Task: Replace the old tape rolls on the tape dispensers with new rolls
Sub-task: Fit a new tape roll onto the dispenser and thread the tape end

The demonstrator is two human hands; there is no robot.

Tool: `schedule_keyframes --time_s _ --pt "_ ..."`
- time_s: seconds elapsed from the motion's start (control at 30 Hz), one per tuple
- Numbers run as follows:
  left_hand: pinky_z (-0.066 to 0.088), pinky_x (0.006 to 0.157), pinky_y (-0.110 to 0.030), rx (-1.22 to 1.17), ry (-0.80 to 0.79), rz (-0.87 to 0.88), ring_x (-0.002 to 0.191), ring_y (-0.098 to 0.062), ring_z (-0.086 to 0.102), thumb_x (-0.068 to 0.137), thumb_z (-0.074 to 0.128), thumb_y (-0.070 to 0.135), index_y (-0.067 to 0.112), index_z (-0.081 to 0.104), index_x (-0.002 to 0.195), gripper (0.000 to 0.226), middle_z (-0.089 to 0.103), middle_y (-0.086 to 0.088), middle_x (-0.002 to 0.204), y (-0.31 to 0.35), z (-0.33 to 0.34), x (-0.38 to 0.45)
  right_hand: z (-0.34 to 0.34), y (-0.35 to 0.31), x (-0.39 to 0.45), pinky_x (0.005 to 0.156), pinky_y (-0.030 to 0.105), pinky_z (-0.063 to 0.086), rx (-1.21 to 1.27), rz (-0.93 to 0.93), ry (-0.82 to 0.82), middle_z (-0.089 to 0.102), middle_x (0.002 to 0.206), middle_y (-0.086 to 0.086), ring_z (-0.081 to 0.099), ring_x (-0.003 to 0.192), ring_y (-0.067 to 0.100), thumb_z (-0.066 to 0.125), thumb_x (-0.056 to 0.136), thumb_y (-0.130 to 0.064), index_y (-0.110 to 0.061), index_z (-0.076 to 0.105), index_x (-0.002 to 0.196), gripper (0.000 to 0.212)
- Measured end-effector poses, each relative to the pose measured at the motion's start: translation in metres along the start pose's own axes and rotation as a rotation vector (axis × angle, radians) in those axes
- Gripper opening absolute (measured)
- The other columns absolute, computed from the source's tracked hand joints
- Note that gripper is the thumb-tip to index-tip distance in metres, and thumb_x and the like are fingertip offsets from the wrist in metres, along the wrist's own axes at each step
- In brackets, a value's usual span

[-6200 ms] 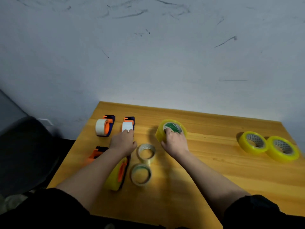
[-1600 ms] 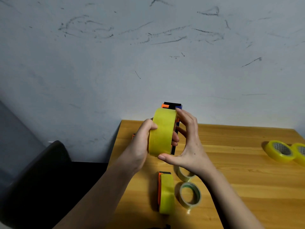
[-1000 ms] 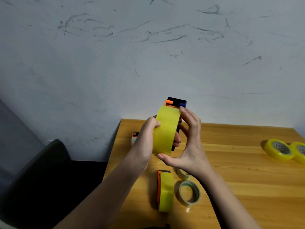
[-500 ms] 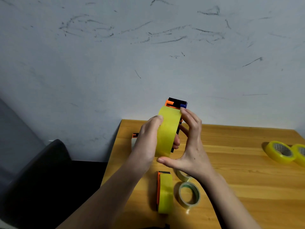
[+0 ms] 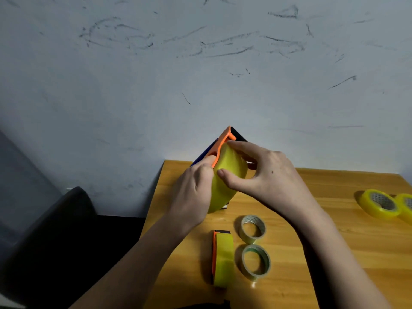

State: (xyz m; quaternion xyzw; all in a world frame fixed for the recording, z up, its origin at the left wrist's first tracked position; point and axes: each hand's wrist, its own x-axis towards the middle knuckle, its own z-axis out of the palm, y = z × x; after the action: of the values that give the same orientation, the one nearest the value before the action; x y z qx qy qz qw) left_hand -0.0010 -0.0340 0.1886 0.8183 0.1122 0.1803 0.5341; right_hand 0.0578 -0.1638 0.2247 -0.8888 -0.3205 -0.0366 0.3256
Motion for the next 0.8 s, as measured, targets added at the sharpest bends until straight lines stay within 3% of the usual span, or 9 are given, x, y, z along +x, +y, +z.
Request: schedule_keyframes --time_s 0.03,0.1,0.17,0.27,0.37,0.47,0.53,0.67,0.8 --pt "0.026 0.077 -0.001 0.017 -0.007 0.014 0.09 0.016 0.032 0.077 0.014 0.038 0.022 0.052 0.13 0.067 0.041 0.01 0.108 0.003 -0.001 -0.002 -0.001 0.0 0.0 0.094 0.038 0.049 0.0 0.006 0.005 0.066 0.122 -0.008 0.062 0.109 0.012 0.06 0.069 -0.064 -0.034 0.054 0.133 0.071" --pt "0.028 0.067 -0.013 0.059 -0.035 0.043 0.072 0.007 0.037 0.072 0.014 0.047 0.043 0.05 0.093 0.042 0.042 0.004 0.094 0.004 -0.002 -0.002 -0.004 0.002 0.001 0.093 0.037 0.05 0.025 0.016 0.014 0.068 0.117 -0.01 0.064 0.103 0.01 0.063 0.069 -0.063 -0.035 0.057 0.13 0.068" --pt "0.032 0.062 -0.014 0.086 -0.042 0.046 0.067 0.0 0.039 0.071 0.014 0.047 0.039 0.039 0.074 0.027 0.038 0.001 0.082 0.004 -0.002 -0.001 -0.003 0.003 0.0 0.092 0.035 0.052 0.052 0.025 0.023 0.069 0.115 -0.011 0.065 0.1 0.007 0.063 0.067 -0.064 -0.036 0.059 0.129 0.068" --pt "0.031 0.065 -0.015 0.065 -0.004 0.051 0.074 0.001 0.035 0.075 0.015 0.043 0.018 0.059 0.099 0.056 0.046 -0.002 0.095 0.0 0.0 -0.001 0.001 0.006 -0.001 0.09 0.035 0.053 0.061 0.029 0.041 0.071 0.112 -0.009 0.066 0.098 0.007 0.061 0.066 -0.066 -0.036 0.06 0.127 0.068" --pt "0.03 0.088 -0.012 0.089 -0.01 0.01 0.108 -0.002 0.043 0.077 0.015 0.035 0.013 0.051 0.133 0.07 0.054 -0.002 0.13 0.0 0.0 0.0 0.004 0.007 -0.003 0.089 0.033 0.052 0.072 0.039 0.053 0.071 0.114 -0.009 0.066 0.1 0.007 0.06 0.067 -0.064 -0.035 0.061 0.126 0.066" --pt "0.038 0.084 -0.021 0.088 -0.046 0.018 0.092 -0.005 0.046 0.077 0.017 0.04 0.013 0.058 0.123 0.068 0.06 -0.011 0.121 -0.001 0.0 0.0 0.01 0.008 -0.004 0.086 0.035 0.053 0.088 0.046 0.092 0.073 0.106 -0.008 0.066 0.097 0.006 0.056 0.07 -0.061 -0.035 0.064 0.123 0.059" --pt "0.032 0.075 -0.02 0.109 -0.04 0.024 0.087 -0.01 0.044 0.075 0.015 0.046 0.014 0.06 0.11 0.066 0.059 -0.017 0.108 0.0 0.001 0.0 0.012 0.01 -0.005 0.085 0.036 0.054 0.117 0.056 0.131 0.073 0.101 -0.009 0.067 0.093 0.006 0.048 0.072 -0.059 -0.036 0.065 0.121 0.056" --pt "0.022 0.084 -0.005 0.125 -0.03 -0.028 0.125 -0.007 0.037 0.075 0.014 0.036 0.017 0.046 0.137 0.072 0.048 -0.003 0.14 -0.002 -0.002 0.001 0.016 0.007 -0.009 0.091 0.037 0.05 0.014 0.047 0.044 0.067 0.119 -0.008 0.063 0.107 0.01 0.048 0.065 -0.075 -0.035 0.054 0.134 0.079" --pt "0.023 0.082 -0.003 0.097 -0.018 -0.024 0.119 0.001 0.037 0.074 0.015 0.035 0.016 0.045 0.138 0.073 0.047 -0.001 0.142 -0.001 -0.003 -0.002 0.013 0.007 -0.008 0.093 0.035 0.05 0.064 0.054 0.033 0.068 0.118 -0.009 0.062 0.109 0.006 0.06 0.065 -0.069 -0.036 0.057 0.131 0.073"
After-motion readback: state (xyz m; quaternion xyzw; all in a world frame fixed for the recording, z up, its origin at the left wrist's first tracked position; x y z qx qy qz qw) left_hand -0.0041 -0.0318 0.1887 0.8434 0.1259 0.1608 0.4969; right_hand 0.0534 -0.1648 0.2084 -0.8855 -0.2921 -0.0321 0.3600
